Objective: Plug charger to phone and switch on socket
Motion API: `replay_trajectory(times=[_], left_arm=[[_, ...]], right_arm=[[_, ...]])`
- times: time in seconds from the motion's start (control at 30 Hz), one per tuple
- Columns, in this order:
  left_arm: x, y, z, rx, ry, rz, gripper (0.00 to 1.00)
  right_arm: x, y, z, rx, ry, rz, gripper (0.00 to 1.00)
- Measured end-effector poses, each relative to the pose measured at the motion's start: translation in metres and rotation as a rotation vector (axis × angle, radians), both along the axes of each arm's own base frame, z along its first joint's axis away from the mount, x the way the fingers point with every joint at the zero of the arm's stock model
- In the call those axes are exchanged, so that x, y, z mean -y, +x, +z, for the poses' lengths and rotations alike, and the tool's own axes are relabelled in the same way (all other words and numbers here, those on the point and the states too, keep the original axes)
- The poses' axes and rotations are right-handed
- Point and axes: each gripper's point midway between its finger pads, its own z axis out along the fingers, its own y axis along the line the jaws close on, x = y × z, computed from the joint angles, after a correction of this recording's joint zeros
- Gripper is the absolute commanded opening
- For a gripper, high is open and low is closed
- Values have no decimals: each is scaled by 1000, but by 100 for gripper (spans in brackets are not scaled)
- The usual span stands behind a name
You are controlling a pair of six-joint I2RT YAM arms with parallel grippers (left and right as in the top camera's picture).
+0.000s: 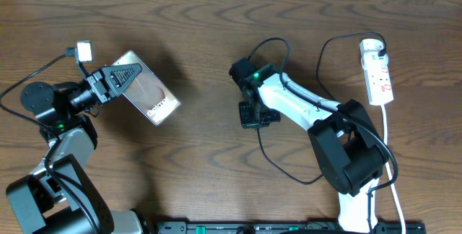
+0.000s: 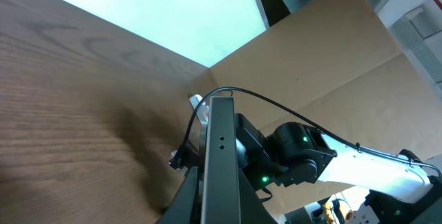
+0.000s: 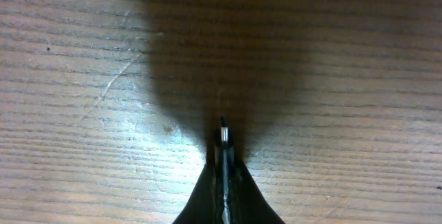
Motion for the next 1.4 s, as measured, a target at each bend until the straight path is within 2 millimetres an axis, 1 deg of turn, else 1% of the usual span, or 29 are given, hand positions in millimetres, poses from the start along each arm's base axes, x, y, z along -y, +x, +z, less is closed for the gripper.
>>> replay_trajectory(times=[0.1,0.17,0.27,0.33,0.4,0.43,0.5,0.63,0.73,0.87,0.97,1.07,1.17,1.33,1.4], left_arm=[[0,0,0,0,0,0,7],[0,0,0,0,0,0,7],[0,0,0,-1,0,0,7],[0,0,0,-1,-1,0,7],[0,0,0,-7,-4,0,7],[0,0,0,-11,-7,-1,7],[0,0,0,-33,-20,-1,7],[0,0,0,-110,-67,-2,8],[0,0,0,-183,-111,-3,7],[0,0,-1,-268,-162,-4,7],[0,1,-6,-337,-200,-3,7],[-1,1,-10,-364,-214,-3,7],[-1,1,-11,-354,-207,-2,7],[0,4,-20,-345,-198,-8,7],[3,5,-23,-346,-195,-17,7]], right_arm=[[-2,-1,0,-7,15,12,1],[-13,-5,1,-31,75,49,1],[-40,-12,4,-80,244,144,1],[-60,-23,9,-130,387,229,1],[-78,-36,20,-185,553,326,1],[-83,-41,25,-200,609,358,1],[-96,-52,44,-229,776,449,1],[-113,-66,78,-227,1051,584,1],[-121,-70,98,-197,1202,650,1],[-128,-70,115,-151,1333,702,1],[-131,-70,127,-119,1417,733,1],[-135,-70,137,-82,1487,767,1],[-137,-69,144,-53,1540,790,1],[-139,-68,151,-36,1582,803,1],[-141,-68,153,-36,1587,808,1]])
